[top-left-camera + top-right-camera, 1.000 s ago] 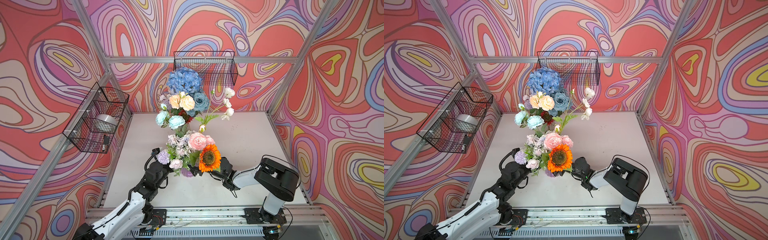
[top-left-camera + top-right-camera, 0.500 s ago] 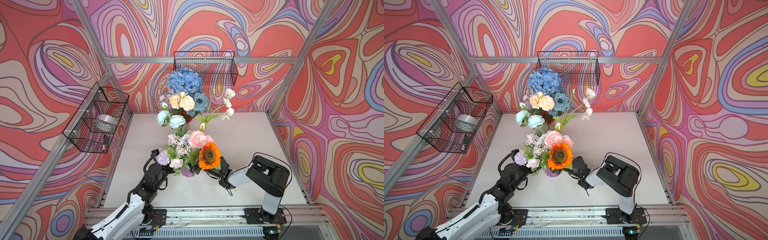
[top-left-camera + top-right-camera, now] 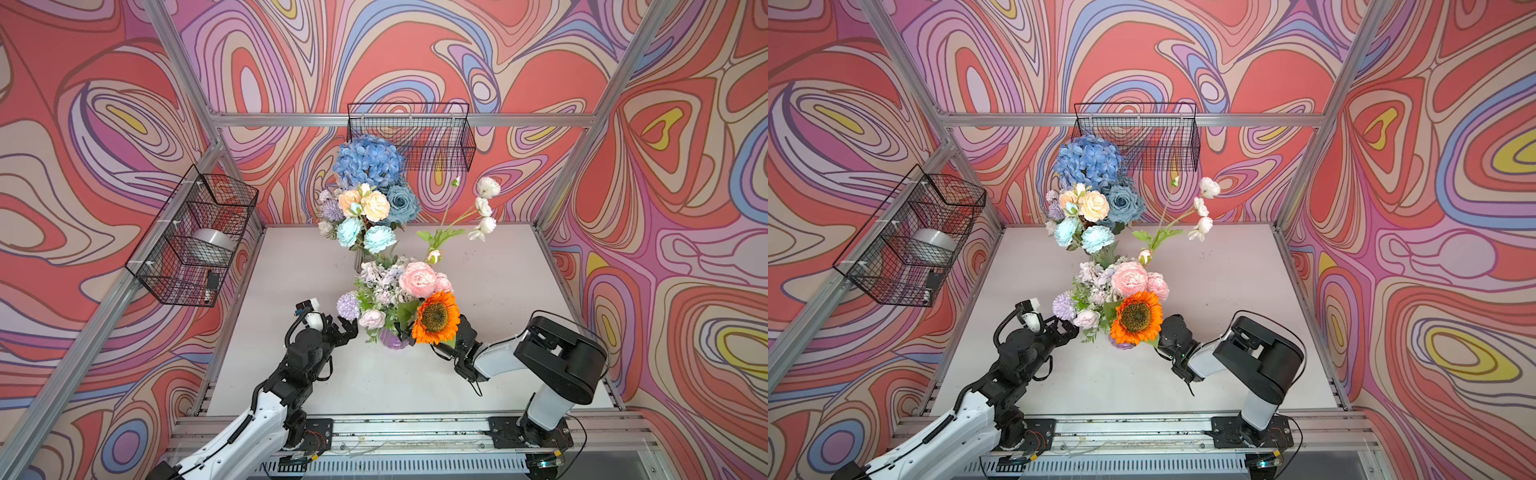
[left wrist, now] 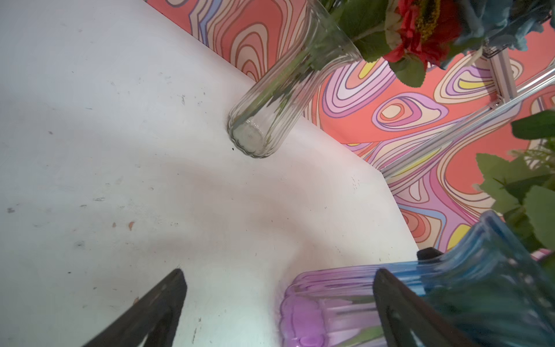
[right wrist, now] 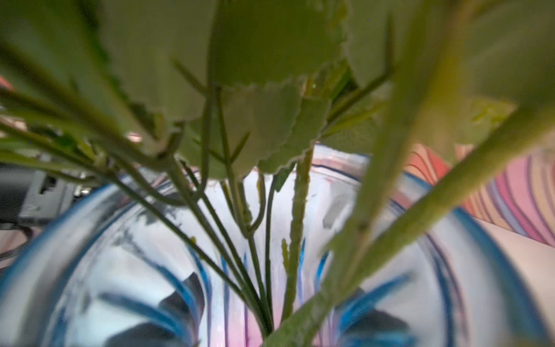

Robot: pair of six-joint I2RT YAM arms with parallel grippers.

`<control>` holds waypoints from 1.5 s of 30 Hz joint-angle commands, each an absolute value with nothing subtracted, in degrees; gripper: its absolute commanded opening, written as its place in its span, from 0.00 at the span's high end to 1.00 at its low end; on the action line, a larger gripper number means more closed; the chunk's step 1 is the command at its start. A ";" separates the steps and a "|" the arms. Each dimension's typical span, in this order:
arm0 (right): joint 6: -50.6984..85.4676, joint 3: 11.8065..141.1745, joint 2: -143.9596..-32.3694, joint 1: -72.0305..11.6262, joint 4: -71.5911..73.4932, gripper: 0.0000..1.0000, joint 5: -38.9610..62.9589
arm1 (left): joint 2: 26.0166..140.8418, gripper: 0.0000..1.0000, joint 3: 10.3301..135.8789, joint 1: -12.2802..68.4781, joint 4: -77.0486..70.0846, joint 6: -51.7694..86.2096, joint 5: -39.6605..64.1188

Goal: Arrange flowers in a vase
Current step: Move the vase to the top-center of the table.

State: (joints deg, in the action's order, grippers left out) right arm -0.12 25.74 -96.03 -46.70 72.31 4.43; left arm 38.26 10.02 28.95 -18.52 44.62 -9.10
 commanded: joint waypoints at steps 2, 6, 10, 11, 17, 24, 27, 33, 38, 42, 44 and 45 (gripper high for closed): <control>-1.08 22.61 -90.96 -41.65 72.74 0.65 0.05 | 38.06 0.00 9.96 29.10 -17.40 44.07 -13.72; -2.48 19.85 -89.07 -37.89 73.06 0.65 -1.93 | 38.84 0.00 10.15 29.00 -18.15 43.61 -14.99; -4.26 18.03 -88.95 -34.55 74.59 0.64 -3.35 | 39.87 0.00 10.48 29.01 -18.85 43.24 -15.27; -4.31 17.91 -89.11 -33.61 74.79 0.64 -3.59 | 40.12 0.00 10.49 29.00 -19.02 43.22 -15.34; -1.88 16.66 -89.22 -29.09 76.10 0.65 -3.32 | 40.87 0.00 10.81 29.00 -19.67 43.20 -15.55; -1.14 19.29 -92.82 -24.09 76.26 0.66 -3.87 | 41.98 0.00 10.92 29.00 -20.42 42.37 -16.30; -0.41 22.33 -96.57 -22.08 77.20 0.66 -3.38 | 42.53 0.00 11.04 28.59 -20.74 42.04 -16.67; 0.50 28.94 -104.18 -20.38 78.76 0.64 0.68 | 42.38 0.00 11.60 25.43 -20.35 40.43 -15.93; -0.15 33.82 -108.37 -20.21 78.28 0.57 3.03 | 42.08 0.00 11.71 22.12 -20.13 40.30 -13.54; -0.55 35.54 -108.87 -20.13 77.09 0.35 5.10 | 41.71 0.00 11.72 21.01 -19.86 40.17 -12.85; -0.38 35.43 -108.24 -20.13 76.42 0.19 5.53 | 41.37 0.00 11.60 20.79 -19.86 40.26 -12.97; -0.21 35.34 -107.65 -20.07 75.38 0.08 6.09 | 41.23 0.00 11.52 20.60 -19.86 40.25 -13.03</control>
State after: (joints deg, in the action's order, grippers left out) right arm -0.67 35.22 -107.90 -20.21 78.65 3.25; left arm 42.13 10.15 21.21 -19.09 40.69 -13.43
